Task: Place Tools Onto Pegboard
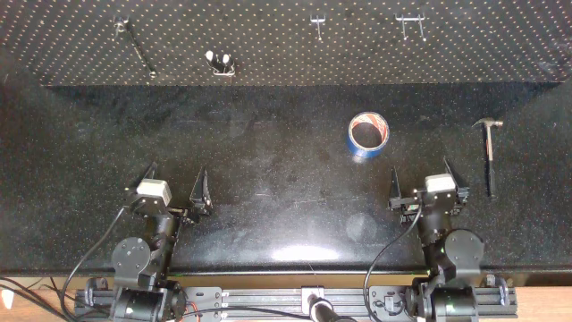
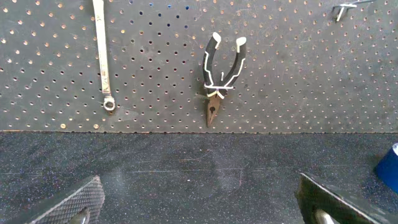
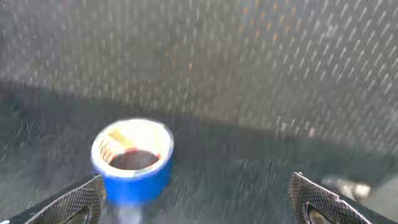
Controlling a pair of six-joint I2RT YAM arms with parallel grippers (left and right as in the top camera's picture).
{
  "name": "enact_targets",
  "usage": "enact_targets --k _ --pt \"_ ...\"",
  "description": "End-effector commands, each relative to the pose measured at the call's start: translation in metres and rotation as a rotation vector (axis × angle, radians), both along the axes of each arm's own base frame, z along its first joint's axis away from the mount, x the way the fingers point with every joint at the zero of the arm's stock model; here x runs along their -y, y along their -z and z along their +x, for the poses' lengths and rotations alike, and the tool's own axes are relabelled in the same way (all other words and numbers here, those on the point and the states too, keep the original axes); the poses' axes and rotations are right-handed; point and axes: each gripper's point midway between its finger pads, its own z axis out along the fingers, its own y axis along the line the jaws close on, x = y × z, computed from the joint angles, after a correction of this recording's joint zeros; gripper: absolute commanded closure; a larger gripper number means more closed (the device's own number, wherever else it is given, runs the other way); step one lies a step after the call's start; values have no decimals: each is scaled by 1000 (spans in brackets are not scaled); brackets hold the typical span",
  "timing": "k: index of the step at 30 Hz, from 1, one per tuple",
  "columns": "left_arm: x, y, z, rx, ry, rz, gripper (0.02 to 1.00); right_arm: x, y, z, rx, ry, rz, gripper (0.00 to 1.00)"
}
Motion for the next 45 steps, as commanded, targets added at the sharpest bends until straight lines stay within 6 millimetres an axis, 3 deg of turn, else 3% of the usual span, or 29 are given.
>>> enact_targets --k 1,5,9,12,14,16,18,20,24,28,34,45 --pt "-3 -1 0 7 -12 17 25 0 -44 10 -42 23 116 38" --pt "-3 -1 0 7 -12 17 25 -3 -55 31 -227 72 341 38" --pt "-3 -1 0 7 -12 17 25 -39 -57 53 -430 -130 465 38" --pt "-3 -1 0 7 -12 17 25 -67 -43 65 -636 -260 555 38" --pt "-3 -1 0 7 -12 17 27 -66 -26 75 -759 -203 549 38" --pt "-3 -1 0 7 -12 17 27 -54 -10 84 -857 -58 525 38" --pt "-3 -1 0 7 -12 17 25 -38 0 89 -946 94 489 38" --pt "-3 -1 0 7 -12 17 25 -38 1 94 -1013 129 456 38" --pt "-3 -1 0 7 -12 17 25 -44 -1 112 -1067 157 391 38" --pt "-3 -1 0 7 -12 17 25 -48 10 116 -1164 209 289 36" --pt "-3 -1 0 7 -12 17 23 -83 23 126 -1174 30 124 38" --pt "-3 -1 0 7 -12 17 25 -95 44 142 -1295 163 198 36"
